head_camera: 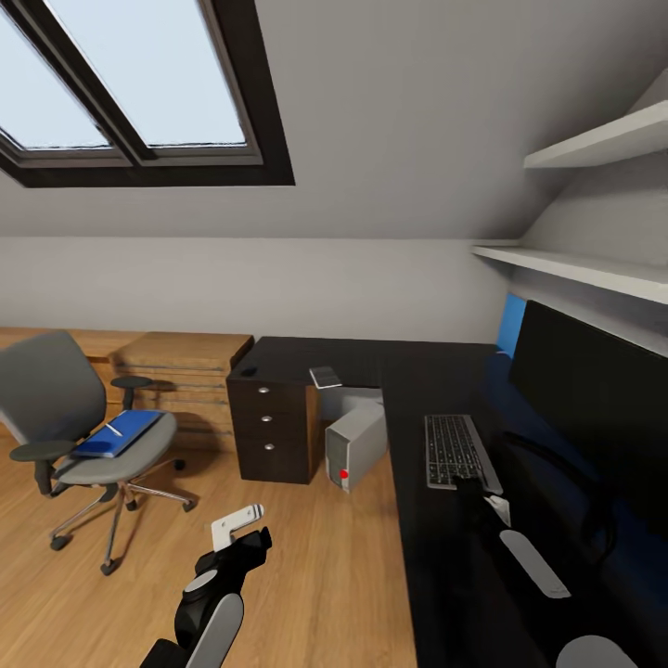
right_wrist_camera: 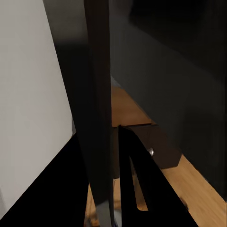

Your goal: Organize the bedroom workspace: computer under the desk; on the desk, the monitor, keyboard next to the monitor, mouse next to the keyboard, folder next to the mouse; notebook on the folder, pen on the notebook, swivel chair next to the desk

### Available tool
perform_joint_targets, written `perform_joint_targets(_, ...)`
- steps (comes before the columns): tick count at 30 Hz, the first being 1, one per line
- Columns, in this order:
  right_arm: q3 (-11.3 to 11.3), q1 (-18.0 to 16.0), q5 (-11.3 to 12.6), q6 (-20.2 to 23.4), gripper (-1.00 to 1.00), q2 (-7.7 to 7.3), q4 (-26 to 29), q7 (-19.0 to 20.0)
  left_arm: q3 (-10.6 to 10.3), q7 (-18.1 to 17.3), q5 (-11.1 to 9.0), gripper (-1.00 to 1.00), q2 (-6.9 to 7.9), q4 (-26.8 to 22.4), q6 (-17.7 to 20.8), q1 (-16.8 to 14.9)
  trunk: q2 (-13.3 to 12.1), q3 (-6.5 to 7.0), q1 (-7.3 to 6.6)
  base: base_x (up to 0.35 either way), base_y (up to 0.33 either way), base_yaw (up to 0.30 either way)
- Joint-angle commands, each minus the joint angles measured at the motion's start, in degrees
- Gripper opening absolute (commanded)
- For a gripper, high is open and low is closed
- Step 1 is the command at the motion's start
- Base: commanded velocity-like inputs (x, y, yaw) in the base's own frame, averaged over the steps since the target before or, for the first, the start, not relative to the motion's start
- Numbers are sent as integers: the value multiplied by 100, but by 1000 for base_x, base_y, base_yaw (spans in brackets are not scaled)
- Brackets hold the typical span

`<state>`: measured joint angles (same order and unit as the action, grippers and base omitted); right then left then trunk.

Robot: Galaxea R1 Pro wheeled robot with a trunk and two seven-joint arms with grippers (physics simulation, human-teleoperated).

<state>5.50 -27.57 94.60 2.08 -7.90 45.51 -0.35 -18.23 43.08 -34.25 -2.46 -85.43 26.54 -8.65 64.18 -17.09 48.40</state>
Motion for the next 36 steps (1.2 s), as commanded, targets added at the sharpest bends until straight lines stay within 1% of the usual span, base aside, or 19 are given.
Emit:
perform_joint_targets(1,21,-3,57,1,-100,-33,2,13,-5,44,-37,100,0,-8,13,-5,5,-7,0,0,-46,0)
perform_joint_targets(3,21,-3,62,15,-100,-74,2,8,-5,45,-38,100,0,-9,16,-5,5,-7,0,0,-18,0)
perform_joint_targets(8,21,-3,67,72,-100,-86,2,2,-5,45,-38,100,0,-9,17,-5,5,-7,0,-29,-143,0)
perform_joint_targets(12,21,-3,60,378,-100,-101,2,11,-5,43,-38,100,0,-6,18,-5,5,-7,0,-59,-213,0)
perform_joint_targets(16,21,-3,59,680,-100,-200,2,12,-5,43,-38,100,0,-8,18,-5,5,-7,0,-14,-65,0)
perform_joint_targets(22,15,-3,65,990,-100,-308,-2,9,-5,43,-43,100,0,-8,18,-5,5,-7,0,-6,-11,0)
perform_joint_targets(29,13,-3,68,1060,-100,-324,-4,2,-5,43,-40,100,0,-8,22,-5,5,-7,0,-149,-115,0)
perform_joint_targets(36,-2,-3,68,1066,-100,-326,-7,-6,-5,40,-38,100,0,-7,16,-5,5,-7,0,-35,-97,0)
